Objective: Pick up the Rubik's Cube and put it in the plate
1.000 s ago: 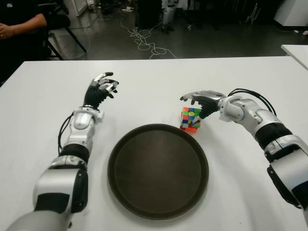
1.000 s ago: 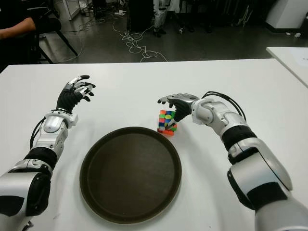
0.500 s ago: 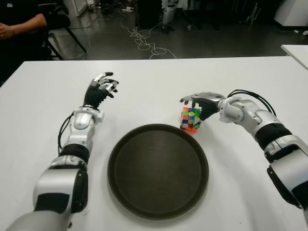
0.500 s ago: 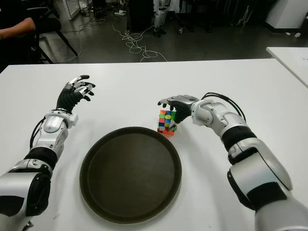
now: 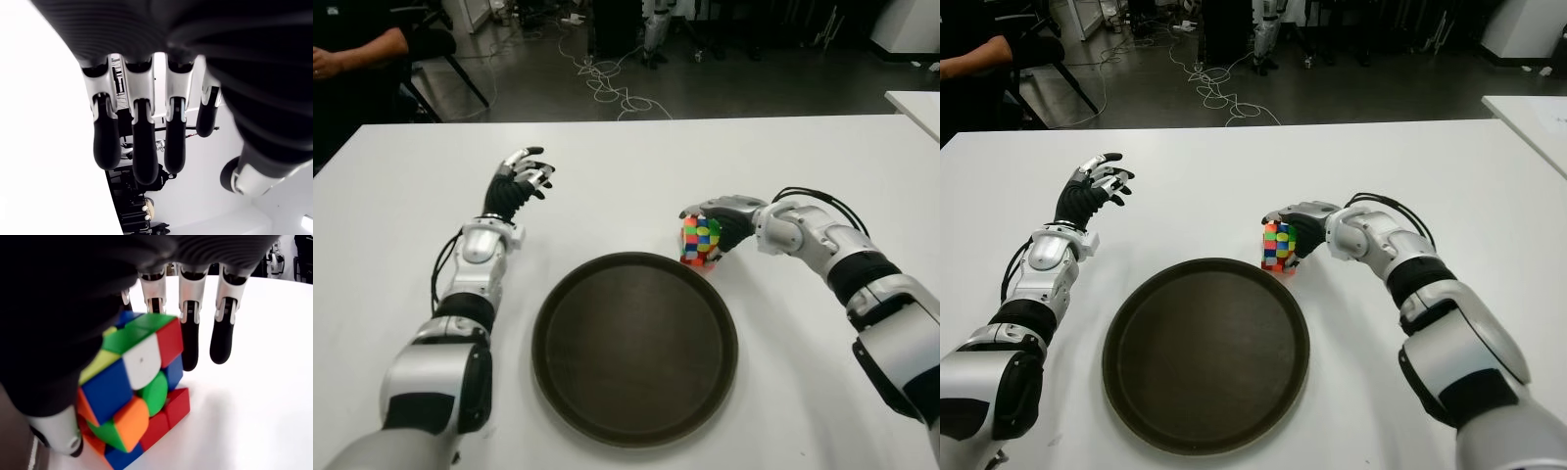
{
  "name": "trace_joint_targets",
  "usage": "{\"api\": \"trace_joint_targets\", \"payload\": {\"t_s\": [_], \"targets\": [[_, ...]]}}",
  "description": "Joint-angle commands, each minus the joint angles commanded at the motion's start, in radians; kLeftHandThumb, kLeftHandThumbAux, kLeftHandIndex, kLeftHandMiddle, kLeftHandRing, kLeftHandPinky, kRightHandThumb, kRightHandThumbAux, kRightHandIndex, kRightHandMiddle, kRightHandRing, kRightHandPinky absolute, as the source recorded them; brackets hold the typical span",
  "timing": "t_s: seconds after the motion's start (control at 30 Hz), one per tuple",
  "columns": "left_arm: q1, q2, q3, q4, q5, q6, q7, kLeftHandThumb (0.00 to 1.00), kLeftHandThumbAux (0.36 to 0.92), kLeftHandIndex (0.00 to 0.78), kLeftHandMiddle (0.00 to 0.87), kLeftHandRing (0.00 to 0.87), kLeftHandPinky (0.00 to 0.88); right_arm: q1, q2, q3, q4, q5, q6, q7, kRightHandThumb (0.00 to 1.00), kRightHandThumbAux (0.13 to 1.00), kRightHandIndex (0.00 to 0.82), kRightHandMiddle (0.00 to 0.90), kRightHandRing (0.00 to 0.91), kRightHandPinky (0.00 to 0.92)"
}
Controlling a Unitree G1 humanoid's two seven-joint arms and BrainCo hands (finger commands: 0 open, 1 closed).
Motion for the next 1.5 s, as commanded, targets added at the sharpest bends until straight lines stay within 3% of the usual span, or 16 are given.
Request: {"api": "trace_joint_targets", "payload": {"t_s": [0.73,1.5], "targets": [[0.0,0.001,0.002,-0.004,-0.004,0.005,-0.005,0.315,0.653,0.23,0.415,0.492,0.556,0.004,0.004,0.01,-0.008,-0.003,0.016,-0.012,0.127,0.745,0.096,0.3,0.385,0.439],[0.002,0.003,0.001,-0.004,-0.005,-0.008,-0.017,0.298,0.624,0.222,0.408,0.492,0.55,0.001,0.001,0.031,-0.016,-0.015,0.025,-0.003,0.17,0.754,0.092,0.33,0.417,0.479]]}}
